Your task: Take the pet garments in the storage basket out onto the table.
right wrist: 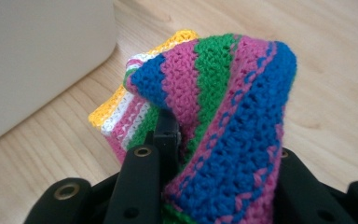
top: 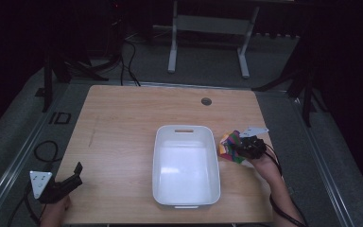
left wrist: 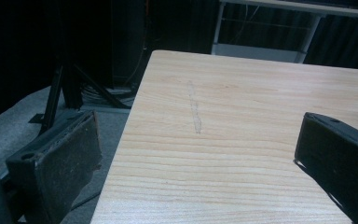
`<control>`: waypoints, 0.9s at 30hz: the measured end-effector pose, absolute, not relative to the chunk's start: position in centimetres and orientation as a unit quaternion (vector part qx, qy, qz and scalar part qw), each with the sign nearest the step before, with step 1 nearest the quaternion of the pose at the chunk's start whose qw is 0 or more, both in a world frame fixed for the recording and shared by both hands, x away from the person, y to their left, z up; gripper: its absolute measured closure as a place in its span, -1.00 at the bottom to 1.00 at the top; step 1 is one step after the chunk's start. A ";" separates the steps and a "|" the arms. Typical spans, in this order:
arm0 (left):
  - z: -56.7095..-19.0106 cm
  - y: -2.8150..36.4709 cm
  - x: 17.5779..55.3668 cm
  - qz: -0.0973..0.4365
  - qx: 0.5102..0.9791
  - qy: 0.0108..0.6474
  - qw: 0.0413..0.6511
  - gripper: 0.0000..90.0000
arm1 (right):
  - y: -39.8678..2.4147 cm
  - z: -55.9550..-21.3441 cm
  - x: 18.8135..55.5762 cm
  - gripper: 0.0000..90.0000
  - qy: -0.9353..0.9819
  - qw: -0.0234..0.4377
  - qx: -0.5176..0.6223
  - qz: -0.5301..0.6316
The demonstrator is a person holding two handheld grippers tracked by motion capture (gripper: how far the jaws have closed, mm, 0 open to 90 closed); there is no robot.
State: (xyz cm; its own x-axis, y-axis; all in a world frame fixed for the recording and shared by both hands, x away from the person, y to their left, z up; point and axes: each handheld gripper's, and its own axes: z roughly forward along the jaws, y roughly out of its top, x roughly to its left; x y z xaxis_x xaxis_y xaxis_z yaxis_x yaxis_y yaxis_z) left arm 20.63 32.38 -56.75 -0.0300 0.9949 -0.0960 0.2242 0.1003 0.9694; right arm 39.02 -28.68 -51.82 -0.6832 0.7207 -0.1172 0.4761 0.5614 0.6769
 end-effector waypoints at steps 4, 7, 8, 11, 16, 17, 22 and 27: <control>-56.8 32.4 20.6 0.420 0.524 0.581 0.459 -0.98 | -28.0 -53.2 39.3 0.52 0.871 0.198 0.345 0.289; -56.8 32.4 20.6 0.421 0.524 0.581 0.459 -0.98 | -27.8 -53.5 39.5 0.50 0.866 0.198 0.354 0.293; -56.8 32.4 20.6 0.420 0.524 0.581 0.459 -0.98 | -27.8 -53.5 39.6 0.45 0.865 0.197 0.355 0.294; -56.7 32.4 20.6 0.419 0.523 0.583 0.460 -0.98 | -27.8 -53.3 39.5 0.31 0.866 0.194 0.357 0.292; -56.7 32.4 20.6 0.419 0.523 0.583 0.460 -0.98 | -28.3 -52.1 38.9 -0.08 0.860 0.192 0.362 0.302; -56.7 32.4 20.6 0.419 0.523 0.583 0.460 -0.98 | -28.5 -51.9 38.7 -0.16 0.859 0.195 0.362 0.304; -56.7 32.4 20.6 0.420 0.522 0.583 0.460 -0.98 | -29.7 -50.5 37.6 -0.43 0.849 0.211 0.367 0.316; -56.7 32.4 20.6 0.420 0.522 0.583 0.459 -0.98 | -31.5 -49.6 36.1 -0.57 0.830 0.218 0.384 0.340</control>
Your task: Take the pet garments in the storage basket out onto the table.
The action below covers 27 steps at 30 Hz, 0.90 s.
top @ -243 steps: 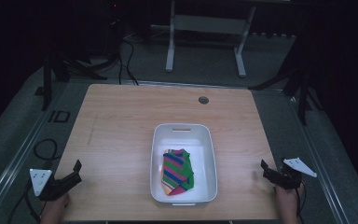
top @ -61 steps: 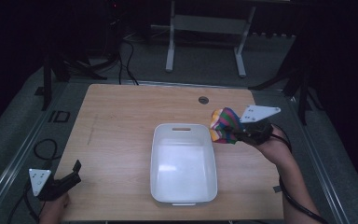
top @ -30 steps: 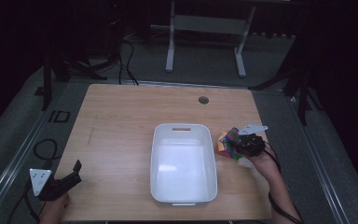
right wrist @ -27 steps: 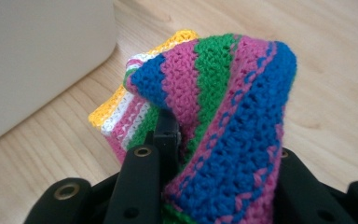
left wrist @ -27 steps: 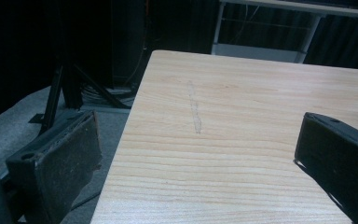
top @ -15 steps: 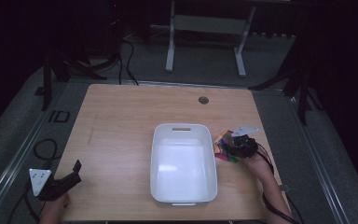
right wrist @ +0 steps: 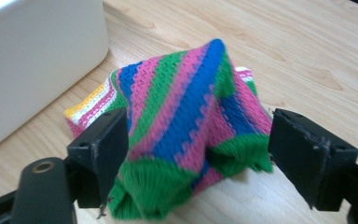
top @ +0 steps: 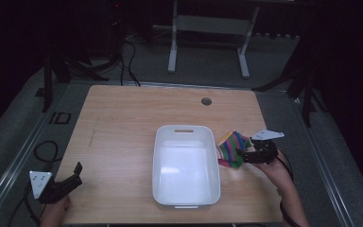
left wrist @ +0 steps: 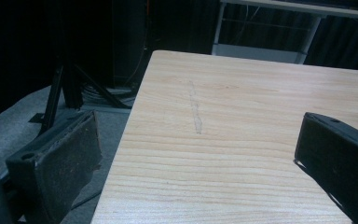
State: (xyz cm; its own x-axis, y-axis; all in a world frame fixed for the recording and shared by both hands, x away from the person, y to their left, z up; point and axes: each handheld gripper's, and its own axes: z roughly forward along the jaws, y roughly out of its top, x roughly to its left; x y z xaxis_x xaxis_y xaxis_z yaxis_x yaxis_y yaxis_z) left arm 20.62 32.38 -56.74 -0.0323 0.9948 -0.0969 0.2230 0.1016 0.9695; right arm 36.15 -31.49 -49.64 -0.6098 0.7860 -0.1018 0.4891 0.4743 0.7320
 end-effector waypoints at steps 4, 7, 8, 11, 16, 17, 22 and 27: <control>-56.7 32.4 20.6 0.420 0.522 0.583 0.459 -0.98 | -33.2 -49.5 35.1 -0.71 0.817 0.220 0.394 0.359; -56.7 32.4 20.6 0.420 0.522 0.583 0.459 -0.98 | -34.4 -49.8 34.2 -0.76 0.810 0.227 0.403 0.361; -56.7 32.4 20.6 0.420 0.522 0.583 0.459 -0.98 | -34.7 -50.0 34.0 -0.76 0.809 0.226 0.405 0.360; -56.7 32.4 20.6 0.420 0.522 0.583 0.459 -0.98 | -35.7 -50.5 33.2 -0.76 0.796 0.231 0.421 0.368; -56.7 32.4 20.6 0.421 0.522 0.583 0.459 -0.98 | -37.2 -51.6 32.1 -0.76 0.763 0.266 0.449 0.382; -56.8 32.4 20.6 0.421 0.522 0.582 0.459 -0.98 | -37.5 -51.8 31.9 -0.76 0.756 0.271 0.454 0.385; -56.7 32.4 20.6 0.422 0.522 0.583 0.459 -0.98 | -38.7 -52.6 31.0 -0.76 0.726 0.301 0.480 0.389; -56.8 32.3 20.6 0.422 0.522 0.582 0.458 -0.98 | -39.4 -53.8 30.1 -0.76 0.719 0.302 0.493 0.386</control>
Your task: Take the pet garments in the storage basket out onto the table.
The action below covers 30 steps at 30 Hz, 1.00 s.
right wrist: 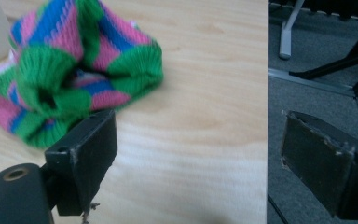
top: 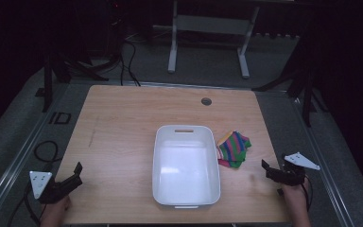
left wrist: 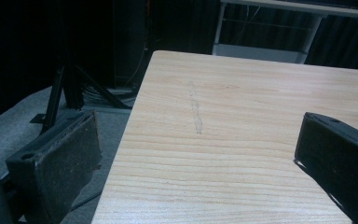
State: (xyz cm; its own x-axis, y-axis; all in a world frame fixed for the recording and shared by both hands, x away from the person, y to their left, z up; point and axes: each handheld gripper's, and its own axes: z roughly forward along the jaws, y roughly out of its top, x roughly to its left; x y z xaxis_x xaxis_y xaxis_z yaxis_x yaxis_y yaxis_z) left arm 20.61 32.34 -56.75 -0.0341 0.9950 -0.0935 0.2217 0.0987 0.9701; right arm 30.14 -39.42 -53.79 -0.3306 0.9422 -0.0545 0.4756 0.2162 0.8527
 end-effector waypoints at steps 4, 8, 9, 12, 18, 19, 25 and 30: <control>-56.8 32.3 20.6 0.422 0.522 0.582 0.458 -0.98 | -39.8 -54.6 29.6 -0.76 0.711 0.302 0.504 0.386; -56.8 32.3 20.6 0.423 0.523 0.582 0.458 -0.98 | -39.8 -55.0 28.9 -0.74 0.700 0.325 0.508 0.383; -56.8 32.3 20.6 0.423 0.524 0.581 0.457 -0.98 | -39.9 -55.1 28.7 -0.74 0.695 0.331 0.510 0.384; -56.8 32.3 20.6 0.423 0.525 0.580 0.457 -0.98 | -40.2 -55.3 28.3 -0.74 0.678 0.334 0.522 0.396; -56.8 32.3 20.6 0.423 0.524 0.581 0.457 -0.98 | -40.4 -55.4 27.2 -0.72 0.654 0.358 0.532 0.401; -56.7 32.3 20.6 0.424 0.524 0.581 0.456 -0.98 | -40.3 -55.4 27.0 -0.72 0.651 0.363 0.533 0.400; -56.8 32.3 20.6 0.423 0.523 0.582 0.457 -0.98 | -40.6 -55.3 26.3 -0.72 0.638 0.373 0.539 0.404; -56.8 32.3 20.6 0.423 0.523 0.582 0.457 -0.98 | -40.8 -55.3 25.7 -0.72 0.632 0.378 0.540 0.407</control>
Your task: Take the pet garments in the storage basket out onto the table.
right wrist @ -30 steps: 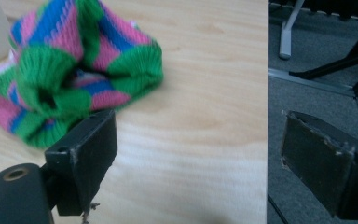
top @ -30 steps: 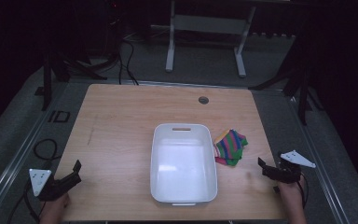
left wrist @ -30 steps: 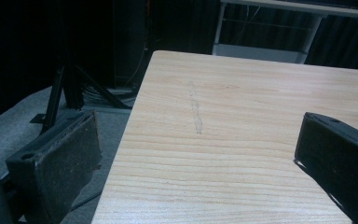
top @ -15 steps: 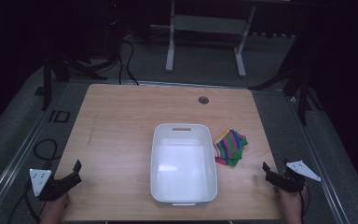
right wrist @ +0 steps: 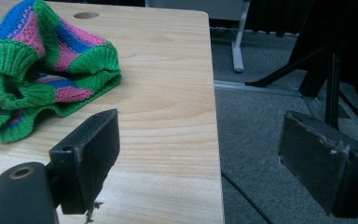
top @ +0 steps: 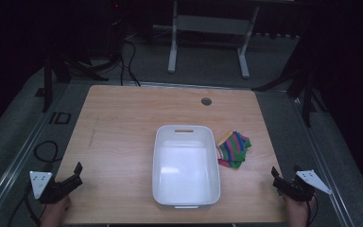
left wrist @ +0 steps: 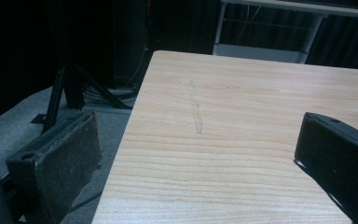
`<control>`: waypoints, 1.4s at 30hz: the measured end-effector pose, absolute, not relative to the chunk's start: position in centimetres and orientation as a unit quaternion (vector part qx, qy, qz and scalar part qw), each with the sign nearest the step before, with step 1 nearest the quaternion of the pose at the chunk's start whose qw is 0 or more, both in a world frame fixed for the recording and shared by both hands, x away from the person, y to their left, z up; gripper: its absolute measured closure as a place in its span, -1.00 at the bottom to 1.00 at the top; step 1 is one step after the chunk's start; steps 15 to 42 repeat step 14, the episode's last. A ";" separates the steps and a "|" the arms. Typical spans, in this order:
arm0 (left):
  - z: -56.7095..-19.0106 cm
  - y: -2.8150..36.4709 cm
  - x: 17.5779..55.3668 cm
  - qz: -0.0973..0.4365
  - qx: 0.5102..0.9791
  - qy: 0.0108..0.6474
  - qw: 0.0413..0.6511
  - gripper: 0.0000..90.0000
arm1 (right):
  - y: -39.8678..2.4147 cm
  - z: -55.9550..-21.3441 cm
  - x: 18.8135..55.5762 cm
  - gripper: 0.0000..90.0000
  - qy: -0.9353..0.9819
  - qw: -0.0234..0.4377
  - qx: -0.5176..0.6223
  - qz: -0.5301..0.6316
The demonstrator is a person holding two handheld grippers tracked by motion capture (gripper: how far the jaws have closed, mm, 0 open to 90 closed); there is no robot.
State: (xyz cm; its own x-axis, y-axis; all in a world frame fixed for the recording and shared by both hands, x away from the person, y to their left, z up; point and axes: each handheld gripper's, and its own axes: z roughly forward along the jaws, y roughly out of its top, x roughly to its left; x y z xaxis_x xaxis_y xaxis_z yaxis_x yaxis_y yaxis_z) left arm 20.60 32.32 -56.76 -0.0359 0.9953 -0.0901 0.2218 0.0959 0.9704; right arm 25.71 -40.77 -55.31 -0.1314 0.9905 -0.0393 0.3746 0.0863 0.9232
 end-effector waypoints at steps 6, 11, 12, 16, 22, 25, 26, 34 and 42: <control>-56.8 32.3 20.6 0.423 0.522 0.583 0.457 -0.98 | -40.8 -55.6 25.6 -0.72 0.627 0.383 0.539 0.411; -56.8 32.3 20.6 0.423 0.522 0.583 0.457 -0.98 | -40.8 -55.6 25.7 -0.72 0.629 0.379 0.539 0.413; -56.8 32.3 20.6 0.423 0.522 0.583 0.457 -0.98 | -40.8 -55.6 25.7 -0.72 0.630 0.378 0.539 0.413; -56.8 32.3 20.6 0.423 0.522 0.583 0.458 -0.98 | -40.8 -55.6 25.7 -0.71 0.631 0.377 0.538 0.412; -56.8 32.3 20.6 0.423 0.522 0.583 0.458 -0.98 | -40.8 -55.6 25.7 -0.71 0.631 0.377 0.538 0.412; -56.8 32.3 20.6 0.423 0.522 0.583 0.458 -0.98 | -40.8 -55.6 25.7 -0.71 0.631 0.377 0.538 0.412; -56.8 32.3 20.6 0.423 0.522 0.583 0.458 -0.98 | -40.8 -55.6 25.7 -0.71 0.631 0.377 0.538 0.412; -56.8 32.3 20.6 0.423 0.522 0.583 0.458 -0.98 | -40.8 -55.6 25.7 -0.71 0.631 0.377 0.538 0.412; -56.8 32.3 20.6 0.423 0.522 0.583 0.458 -0.98 | -40.8 -55.6 25.7 -0.71 0.631 0.377 0.538 0.412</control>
